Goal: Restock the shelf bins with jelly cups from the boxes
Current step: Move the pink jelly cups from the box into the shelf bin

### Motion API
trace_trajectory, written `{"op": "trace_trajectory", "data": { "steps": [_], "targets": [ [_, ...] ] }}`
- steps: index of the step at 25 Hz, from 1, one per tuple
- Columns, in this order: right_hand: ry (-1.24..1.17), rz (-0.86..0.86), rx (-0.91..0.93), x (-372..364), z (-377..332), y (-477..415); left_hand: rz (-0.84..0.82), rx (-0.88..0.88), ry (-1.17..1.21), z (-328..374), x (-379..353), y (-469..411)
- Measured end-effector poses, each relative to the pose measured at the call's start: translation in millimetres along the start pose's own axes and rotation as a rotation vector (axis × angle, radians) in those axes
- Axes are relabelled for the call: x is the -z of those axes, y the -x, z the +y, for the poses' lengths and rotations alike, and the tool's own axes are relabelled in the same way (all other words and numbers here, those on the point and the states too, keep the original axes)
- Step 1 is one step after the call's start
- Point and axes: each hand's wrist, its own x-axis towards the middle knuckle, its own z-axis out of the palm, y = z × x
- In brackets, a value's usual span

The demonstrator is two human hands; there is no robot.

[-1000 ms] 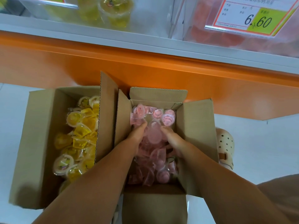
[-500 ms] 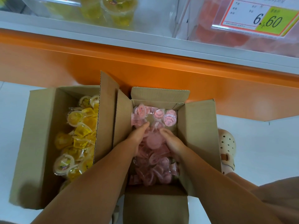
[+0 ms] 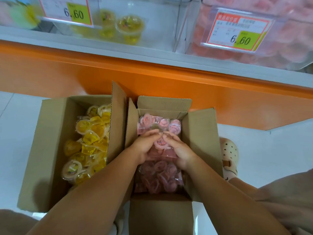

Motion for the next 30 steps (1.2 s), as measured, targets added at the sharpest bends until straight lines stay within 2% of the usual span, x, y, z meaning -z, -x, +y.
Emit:
{"op": "trace_trajectory", "data": {
  "steps": [6,17,21,25,30],
  "targets": [
    [0.045,-0.097,0.126,-22,-40,59,-0.084,-0.161,-0.013,27,0,59],
    [0.227,-0.045,0.403,-79,-113,190,-0.221,-0.347,0.033,81,-1,197],
    [0.287,-0.081,0.508,-94,-144,226,-0.296,-0.399,0.142,103,-10,236],
    [0.280,-0.114,0.506,-104,-177,244,-0.290,-0.455,0.231,126,-18,249],
    [0.317,0.008,0.473,-104,-222,236,-0.261,-0.534,0.277,154,-32,253]
  ]
}}
